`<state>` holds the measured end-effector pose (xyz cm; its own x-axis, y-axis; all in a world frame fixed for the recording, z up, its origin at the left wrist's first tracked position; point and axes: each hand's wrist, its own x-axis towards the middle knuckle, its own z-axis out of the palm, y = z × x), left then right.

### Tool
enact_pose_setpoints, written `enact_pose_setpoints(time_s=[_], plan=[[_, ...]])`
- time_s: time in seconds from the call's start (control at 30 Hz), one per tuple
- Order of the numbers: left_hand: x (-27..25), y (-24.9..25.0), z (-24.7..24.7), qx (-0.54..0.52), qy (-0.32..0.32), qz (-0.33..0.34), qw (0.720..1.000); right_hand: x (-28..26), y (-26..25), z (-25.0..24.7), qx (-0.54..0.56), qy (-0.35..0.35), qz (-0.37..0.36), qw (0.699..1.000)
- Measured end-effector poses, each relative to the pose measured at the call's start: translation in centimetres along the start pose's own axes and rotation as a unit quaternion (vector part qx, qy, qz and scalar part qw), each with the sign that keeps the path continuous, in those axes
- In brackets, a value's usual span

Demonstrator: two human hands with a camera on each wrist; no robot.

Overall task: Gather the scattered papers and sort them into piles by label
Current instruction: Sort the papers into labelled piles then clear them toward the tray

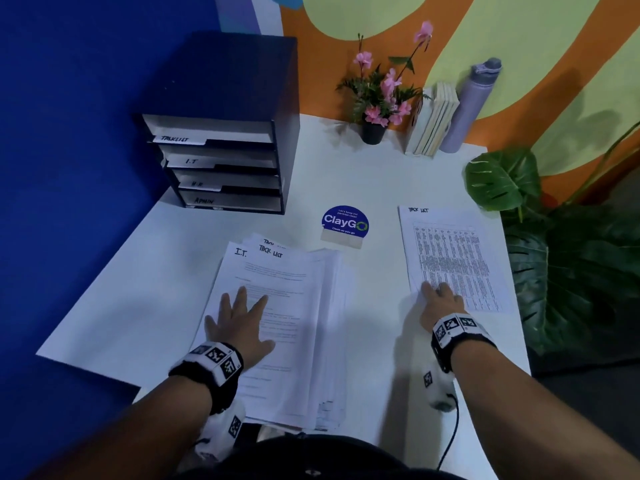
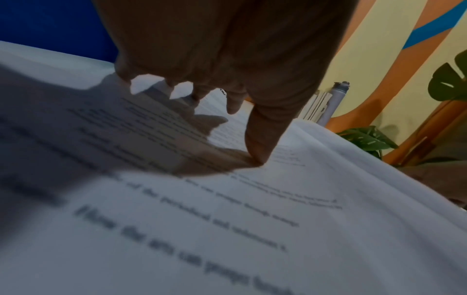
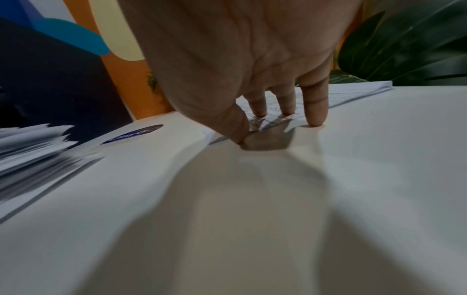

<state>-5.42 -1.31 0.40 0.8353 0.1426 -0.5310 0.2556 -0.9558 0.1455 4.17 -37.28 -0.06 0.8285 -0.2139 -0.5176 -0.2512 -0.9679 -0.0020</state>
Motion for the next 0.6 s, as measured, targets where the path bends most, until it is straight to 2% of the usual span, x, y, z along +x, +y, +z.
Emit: enact_pose_setpoints(time_s=[0.1, 0.2, 0.27, 0.3, 0.33, 0.4, 0.47, 0.5, 0.53, 0.6], plan=[[-0.1, -0.5, 0.0, 0.001, 0.030, -0.023, 0.999, 1.9, 0.0, -0.7, 0.004, -0.007, 0.023, 1.000], [-0.1, -1.5, -0.6, -0.039, 0.075, -0.064, 0.994, 1.9, -0.9, -1.5, -0.003, 0.041, 0.043, 0.998], [0.0, -2.1, -1.0, -0.073, 0.105, -0.073, 0.989, 0.9, -2.5, -1.7, 0.041, 0.080, 0.010, 0.996], [0.0, -2.4, -1.2, -0.080, 0.119, -0.071, 0.987, -0.1, -3.7, -1.7, 0.101, 0.074, -0.017, 0.992], [-0.1, -2.5, -1.3, -0.085, 0.134, -0.064, 0.985, -1.4, -5.0, -1.4, 0.173, 0.041, -0.041, 0.983], [0.1, -2.8, -1.4, -0.115, 0.164, -0.045, 0.979, -4.7, -7.5, -0.3, 0.298, -0.080, -0.067, 0.949], [0.4, -3.0, -1.2, -0.202, 0.179, -0.033, 0.962, -7.7, -9.5, 1.1, 0.325, -0.201, -0.086, 0.920], [0.5, -3.2, -1.2, -0.254, 0.175, -0.033, 0.951, -8.7, -10.4, 1.8, 0.303, -0.225, -0.107, 0.920], [0.6, -3.3, -1.2, -0.295, 0.164, -0.034, 0.940, -9.3, -11.1, 2.3, 0.268, -0.218, -0.125, 0.930], [0.7, -3.8, -1.3, -0.318, 0.140, -0.025, 0.937, -9.9, -12.3, 3.0, 0.194, -0.150, -0.142, 0.959]])
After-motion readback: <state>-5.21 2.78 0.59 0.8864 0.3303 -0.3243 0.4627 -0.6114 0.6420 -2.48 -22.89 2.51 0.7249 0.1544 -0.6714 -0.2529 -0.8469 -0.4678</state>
